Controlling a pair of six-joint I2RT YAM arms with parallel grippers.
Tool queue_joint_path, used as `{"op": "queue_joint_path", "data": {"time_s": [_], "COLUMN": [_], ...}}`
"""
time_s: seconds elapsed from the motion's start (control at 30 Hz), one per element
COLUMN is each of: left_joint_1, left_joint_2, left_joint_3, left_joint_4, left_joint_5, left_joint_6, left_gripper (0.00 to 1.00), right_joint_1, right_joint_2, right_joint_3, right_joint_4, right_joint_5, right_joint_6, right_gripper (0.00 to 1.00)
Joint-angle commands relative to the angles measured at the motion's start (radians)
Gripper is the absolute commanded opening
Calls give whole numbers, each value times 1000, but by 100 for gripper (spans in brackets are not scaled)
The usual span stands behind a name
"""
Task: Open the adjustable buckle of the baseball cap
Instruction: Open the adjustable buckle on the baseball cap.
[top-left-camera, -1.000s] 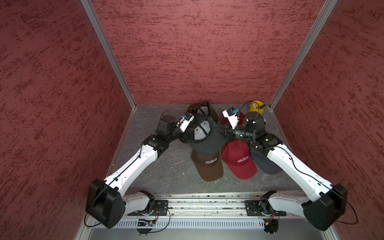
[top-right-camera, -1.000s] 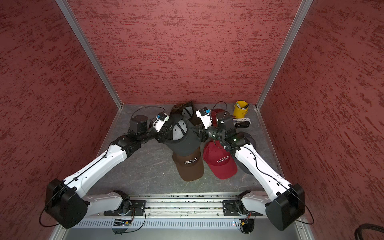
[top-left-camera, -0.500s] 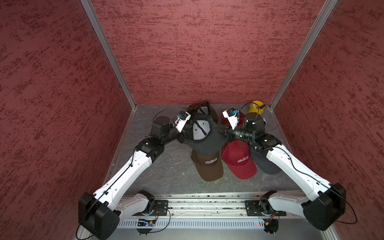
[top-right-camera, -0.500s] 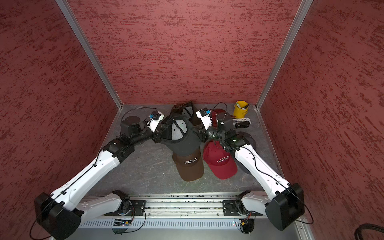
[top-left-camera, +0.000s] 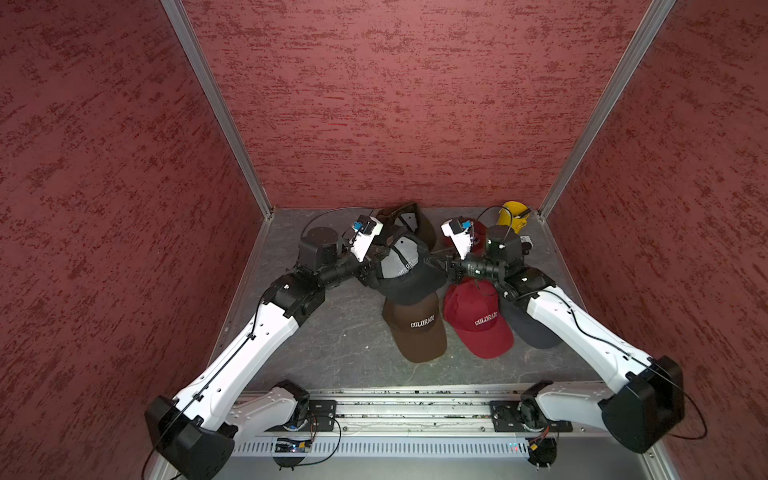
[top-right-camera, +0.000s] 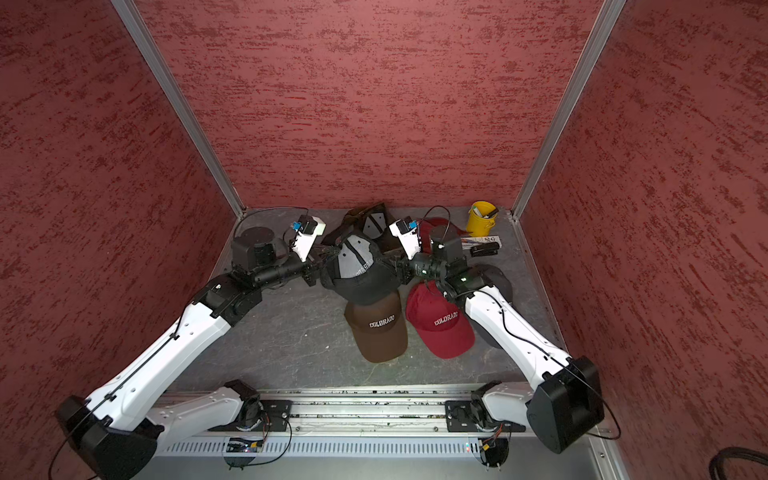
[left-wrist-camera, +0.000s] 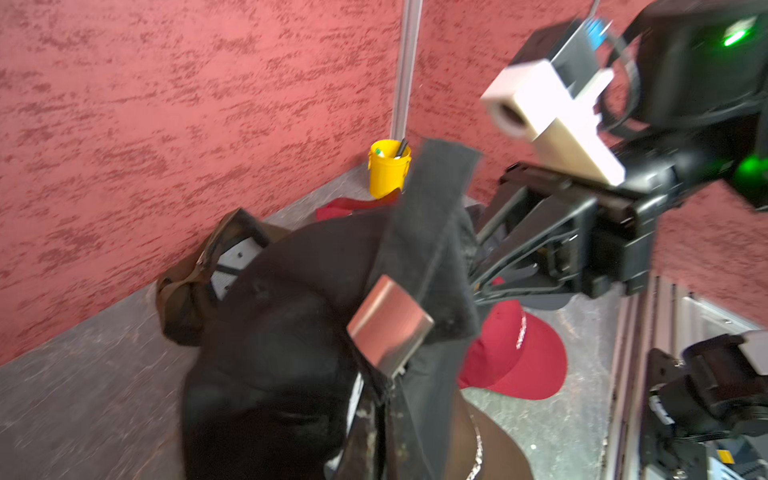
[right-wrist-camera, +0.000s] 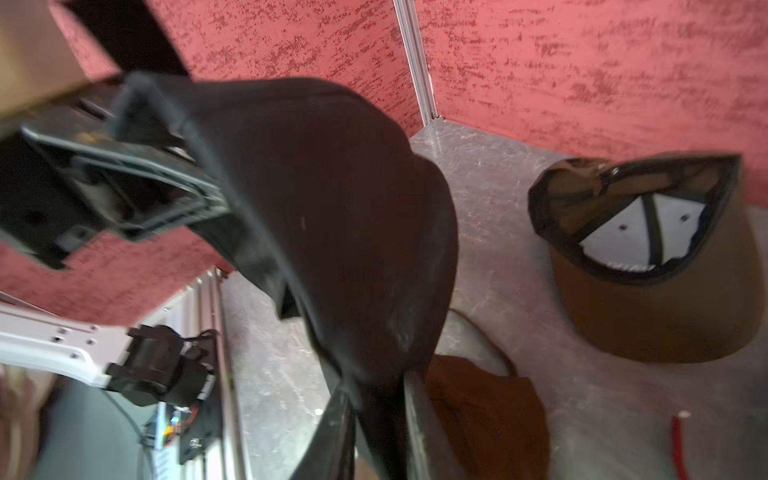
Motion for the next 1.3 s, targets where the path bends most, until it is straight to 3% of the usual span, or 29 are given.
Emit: {"op": "queue_joint_path", "data": {"time_s": [0.0,0.2,0.37,0.57,0.7,0.9,1.07,1.17,1.27], "left_joint_1": [-18,-33,-53,-65,-67,-69,-68,-69,-67], "left_joint_2": [-4,34,63,84,88,80,86,97,99], "left_joint_3": [35,90,132,170,190,190,187,188,193], "left_joint_4": [-9,-27,-57,-77,-85,-65,-58,-69,-76], "left_joint_5": [28,37,24,23,22,32,49,37,26], "left_joint_6": [-51,-91,-94,-101,-114,-133,-143,-146,-148], "left_gripper": [0,0,0,0,0,0,0,1,24], "right_joint_1": [-7,20,78,134,149,163,167,168,168], "right_joint_2": [-24,-60,-86,-63,-54,-47,-87,-112,-120], "right_joint_3": [-6,-13,-1,46,42,24,-27,-36,-15], "right_joint_4": [68,171,229,218,234,243,364,410,399], "right_joint_5": [30,56,155,287,296,366,375,379,387], "right_joint_6": [-19,-39,-96,-174,-185,-180,-148,-137,-132], "right_gripper": [32,41,45,44,42,32,0,0,0]}}
